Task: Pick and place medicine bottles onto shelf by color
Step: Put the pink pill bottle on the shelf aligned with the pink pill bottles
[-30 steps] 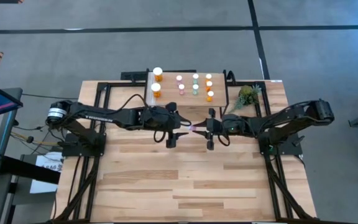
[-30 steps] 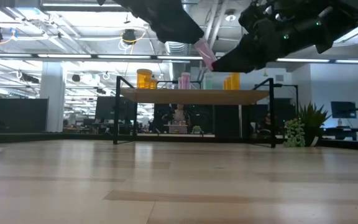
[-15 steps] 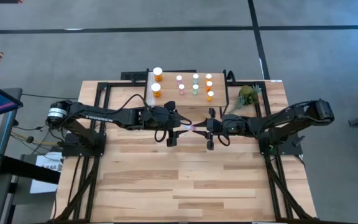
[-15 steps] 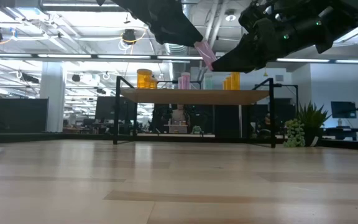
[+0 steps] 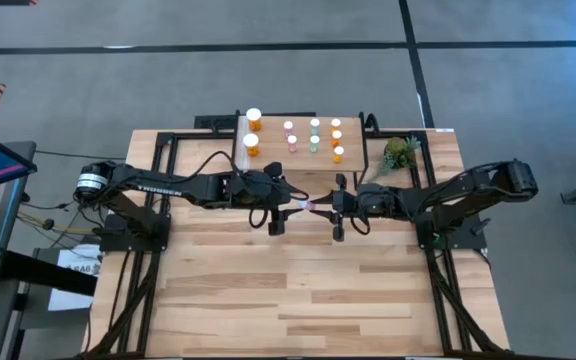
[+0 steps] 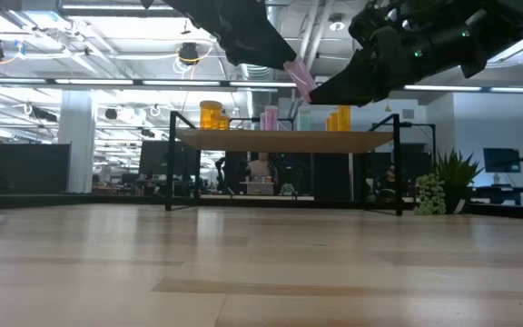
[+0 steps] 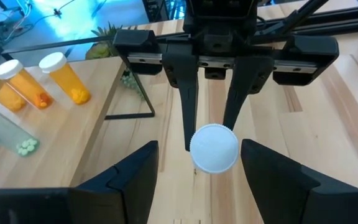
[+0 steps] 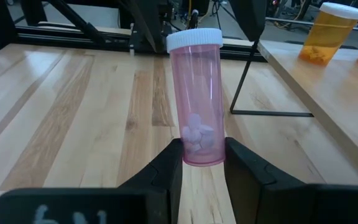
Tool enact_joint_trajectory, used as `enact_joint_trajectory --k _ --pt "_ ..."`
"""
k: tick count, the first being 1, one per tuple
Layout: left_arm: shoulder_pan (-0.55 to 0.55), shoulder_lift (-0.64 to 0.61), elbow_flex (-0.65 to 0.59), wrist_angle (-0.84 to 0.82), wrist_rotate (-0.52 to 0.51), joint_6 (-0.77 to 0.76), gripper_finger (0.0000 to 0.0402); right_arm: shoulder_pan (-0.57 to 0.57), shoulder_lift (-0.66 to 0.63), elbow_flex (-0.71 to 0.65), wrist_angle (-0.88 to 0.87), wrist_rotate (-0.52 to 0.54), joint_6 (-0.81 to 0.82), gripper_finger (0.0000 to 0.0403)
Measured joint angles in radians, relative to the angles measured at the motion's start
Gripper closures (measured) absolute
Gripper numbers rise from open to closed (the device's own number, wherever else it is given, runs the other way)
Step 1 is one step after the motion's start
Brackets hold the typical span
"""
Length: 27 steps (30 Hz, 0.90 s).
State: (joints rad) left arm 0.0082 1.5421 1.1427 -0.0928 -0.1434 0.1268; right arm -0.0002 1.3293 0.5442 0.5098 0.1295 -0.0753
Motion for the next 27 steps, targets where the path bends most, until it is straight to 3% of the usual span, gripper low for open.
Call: enact_joint_trajectory --k 20,27 --pt "0.000 0.000 0.000 -0.006 0.010 0.004 0.0184 0.001 0.000 0.000 0.003 0.000 0.004 0.0287" --pt "-0.001 0.016 -0.002 0.012 0.072 0.025 0.0184 0.032 0.000 0.000 0.026 -0.001 -0.016 0.0287"
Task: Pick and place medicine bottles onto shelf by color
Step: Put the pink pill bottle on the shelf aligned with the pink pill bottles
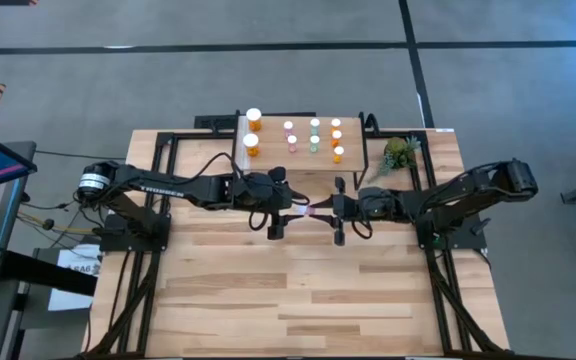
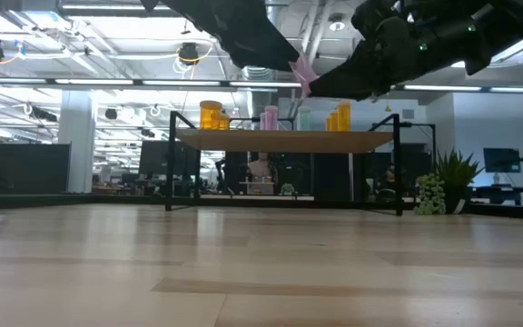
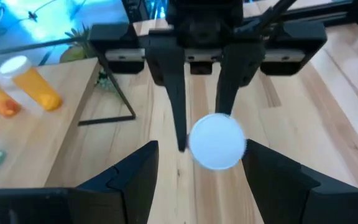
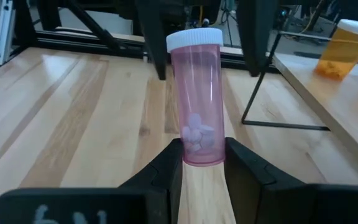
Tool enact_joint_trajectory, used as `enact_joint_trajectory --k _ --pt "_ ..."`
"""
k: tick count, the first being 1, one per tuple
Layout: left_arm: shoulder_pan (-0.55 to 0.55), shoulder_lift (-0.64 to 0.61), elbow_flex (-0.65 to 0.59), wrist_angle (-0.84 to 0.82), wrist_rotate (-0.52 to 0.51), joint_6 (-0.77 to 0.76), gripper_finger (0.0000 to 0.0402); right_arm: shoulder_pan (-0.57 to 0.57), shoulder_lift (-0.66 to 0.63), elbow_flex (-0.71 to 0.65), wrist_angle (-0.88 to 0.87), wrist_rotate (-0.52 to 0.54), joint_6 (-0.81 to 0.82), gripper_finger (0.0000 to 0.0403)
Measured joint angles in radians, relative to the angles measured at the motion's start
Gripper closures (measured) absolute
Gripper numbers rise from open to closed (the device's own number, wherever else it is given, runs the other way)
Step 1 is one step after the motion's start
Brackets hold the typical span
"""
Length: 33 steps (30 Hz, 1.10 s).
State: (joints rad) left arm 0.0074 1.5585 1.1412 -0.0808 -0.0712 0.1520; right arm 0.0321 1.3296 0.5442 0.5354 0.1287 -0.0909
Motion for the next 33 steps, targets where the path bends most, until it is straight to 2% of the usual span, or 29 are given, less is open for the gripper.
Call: enact_joint_trajectory --k 10,25,33 --pt "0.000 0.001 0.000 0.016 -0.006 0.000 0.0190 0.005 0.000 0.000 -0.003 0.002 -0.012 0.0287" --pt "0.000 0.001 0.001 0.027 0.011 0.004 0.0289 0.005 0.000 0.000 -0.003 0.005 -0.010 0.0287" --pt "0.000 0.001 0.007 0.025 0.007 0.004 0.0299 0.005 0.000 0.000 0.000 0.030 0.010 0.0267"
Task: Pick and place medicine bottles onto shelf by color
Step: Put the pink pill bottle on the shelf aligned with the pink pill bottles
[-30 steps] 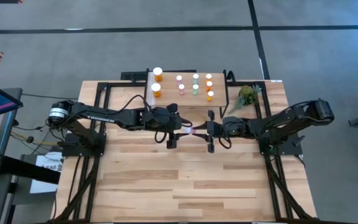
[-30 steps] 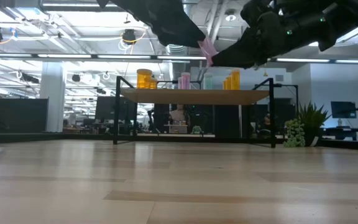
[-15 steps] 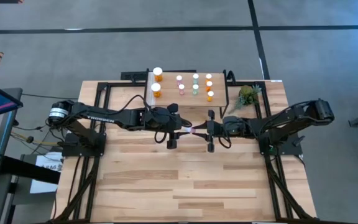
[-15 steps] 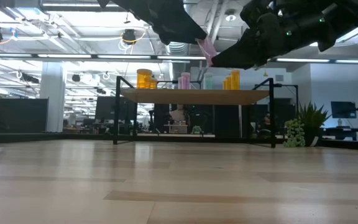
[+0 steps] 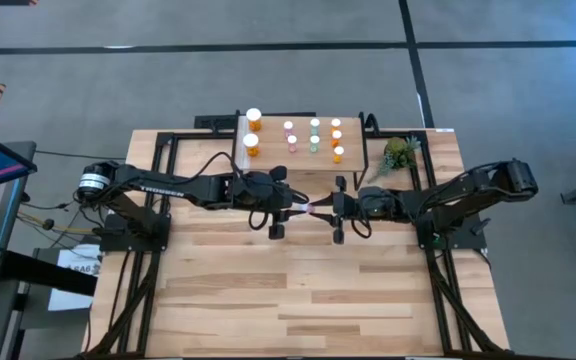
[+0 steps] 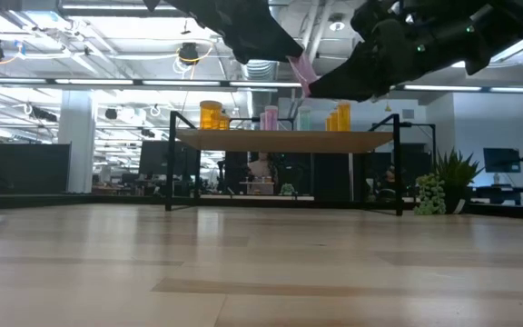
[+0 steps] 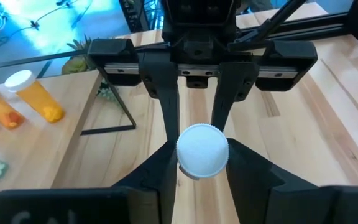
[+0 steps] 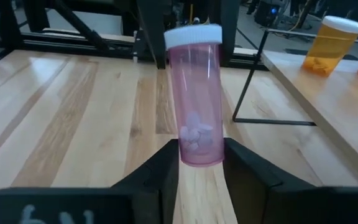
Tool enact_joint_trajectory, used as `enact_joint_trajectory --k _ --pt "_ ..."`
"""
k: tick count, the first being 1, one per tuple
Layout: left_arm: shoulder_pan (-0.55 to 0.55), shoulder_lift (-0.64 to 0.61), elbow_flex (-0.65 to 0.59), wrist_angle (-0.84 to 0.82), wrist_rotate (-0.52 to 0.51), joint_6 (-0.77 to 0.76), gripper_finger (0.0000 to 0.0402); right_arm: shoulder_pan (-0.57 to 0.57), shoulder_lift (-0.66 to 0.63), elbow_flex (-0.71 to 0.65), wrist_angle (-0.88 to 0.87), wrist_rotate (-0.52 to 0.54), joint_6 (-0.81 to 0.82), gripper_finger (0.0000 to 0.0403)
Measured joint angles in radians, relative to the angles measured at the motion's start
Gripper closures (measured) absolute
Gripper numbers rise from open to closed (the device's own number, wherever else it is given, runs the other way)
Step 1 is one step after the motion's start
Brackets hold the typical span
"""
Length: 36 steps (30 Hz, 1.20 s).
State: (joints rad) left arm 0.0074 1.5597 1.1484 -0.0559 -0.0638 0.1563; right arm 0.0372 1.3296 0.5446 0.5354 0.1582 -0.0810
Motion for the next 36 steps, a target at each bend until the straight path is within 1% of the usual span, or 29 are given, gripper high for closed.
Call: enact_joint_trajectory --k 4,6,10,14,17,20,24,29,32,36 --pt "0.000 -0.009 0.001 -0.025 -0.008 -0.002 0.0297 0.000 0.000 0.000 -0.007 0.002 0.002 0.0242" --pt "0.000 -0.019 0.002 -0.046 -0.033 -0.010 0.0298 0.000 0.000 0.000 -0.009 0.004 0.002 0.0229" --pt "0.009 -0.047 0.009 -0.123 -0.127 -0.013 0.0298 0.000 -0.002 0.000 -0.033 0.009 0.002 0.0205" --pt "0.029 -0.048 0.055 -0.170 -0.267 -0.044 0.0297 0.000 -0.003 0.000 -0.040 0.043 0.001 0.0188" --pt "0.047 -0.040 0.112 -0.258 -0.307 -0.060 0.0297 0.000 -0.003 0.000 -0.042 0.054 0.002 0.0183" --pt "0.073 -0.035 0.180 -0.346 -0.305 -0.067 0.0297 0.000 -0.003 0.000 -0.044 0.054 0.001 0.0182" --pt "0.120 -0.015 0.266 -0.457 -0.243 -0.087 0.0297 0.000 -0.002 0.000 -0.043 0.054 0.001 0.0182" --pt "0.185 0.037 0.378 -0.594 -0.198 -0.101 0.0297 0.000 -0.003 0.000 -0.042 0.054 0.000 0.0182" --pt "0.220 0.084 0.430 -0.654 -0.149 -0.097 0.0297 0.000 -0.003 0.000 -0.042 0.054 -0.001 0.0182" --pt "0.245 0.129 0.473 -0.676 -0.097 -0.082 0.0297 0.000 -0.003 0.000 -0.046 0.054 0.000 0.0182"
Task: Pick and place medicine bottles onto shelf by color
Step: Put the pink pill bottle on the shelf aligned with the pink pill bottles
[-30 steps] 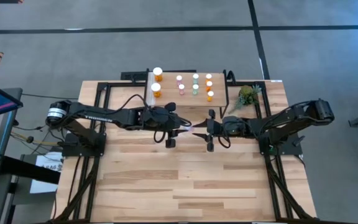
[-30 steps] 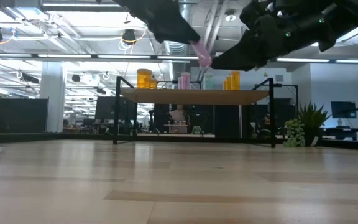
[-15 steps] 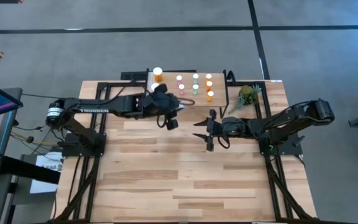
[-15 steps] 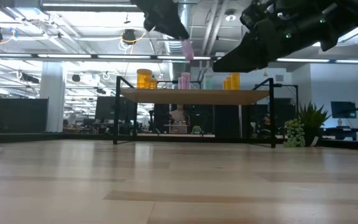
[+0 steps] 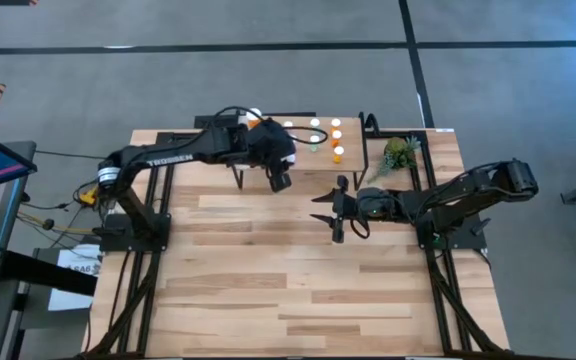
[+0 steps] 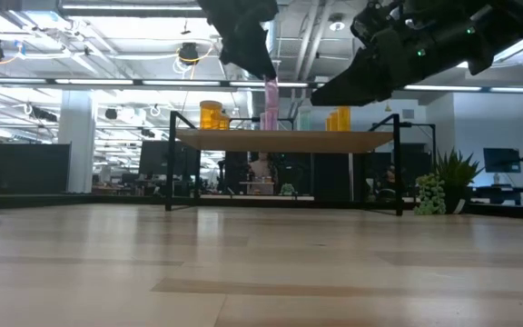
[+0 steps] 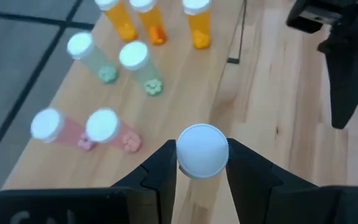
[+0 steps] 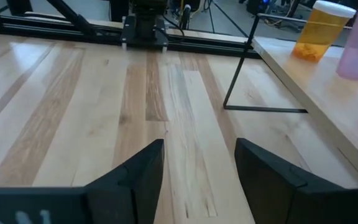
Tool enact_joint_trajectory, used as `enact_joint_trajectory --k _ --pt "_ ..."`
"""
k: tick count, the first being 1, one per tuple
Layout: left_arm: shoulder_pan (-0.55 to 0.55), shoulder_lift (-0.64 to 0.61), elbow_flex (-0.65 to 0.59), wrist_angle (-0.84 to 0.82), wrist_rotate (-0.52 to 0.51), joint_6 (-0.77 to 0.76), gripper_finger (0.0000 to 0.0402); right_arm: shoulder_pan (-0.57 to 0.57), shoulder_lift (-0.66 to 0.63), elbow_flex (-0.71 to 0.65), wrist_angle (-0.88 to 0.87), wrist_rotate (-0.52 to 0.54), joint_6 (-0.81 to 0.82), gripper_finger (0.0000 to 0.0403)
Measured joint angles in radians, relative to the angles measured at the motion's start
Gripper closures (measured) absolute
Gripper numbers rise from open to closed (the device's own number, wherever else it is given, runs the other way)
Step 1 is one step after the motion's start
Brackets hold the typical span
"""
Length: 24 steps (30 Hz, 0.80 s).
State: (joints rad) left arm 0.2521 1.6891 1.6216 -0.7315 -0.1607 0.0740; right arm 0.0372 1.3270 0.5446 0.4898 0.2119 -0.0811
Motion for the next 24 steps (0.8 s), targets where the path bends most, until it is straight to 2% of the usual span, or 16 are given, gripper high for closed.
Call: enact_joint_trajectory --k 3,18,24 --pt "0.017 0.023 0.004 0.002 0.027 0.026 0.0297 0.000 0.000 0.000 -0.002 0.000 0.000 0.0182" --pt "0.104 0.073 0.002 -0.018 0.027 0.027 0.0297 0.000 0.000 0.000 -0.003 0.000 0.002 0.0182" --pt "0.108 0.074 0.002 -0.018 0.077 0.027 0.0297 0.000 0.000 0.000 -0.004 0.000 0.003 0.0182"
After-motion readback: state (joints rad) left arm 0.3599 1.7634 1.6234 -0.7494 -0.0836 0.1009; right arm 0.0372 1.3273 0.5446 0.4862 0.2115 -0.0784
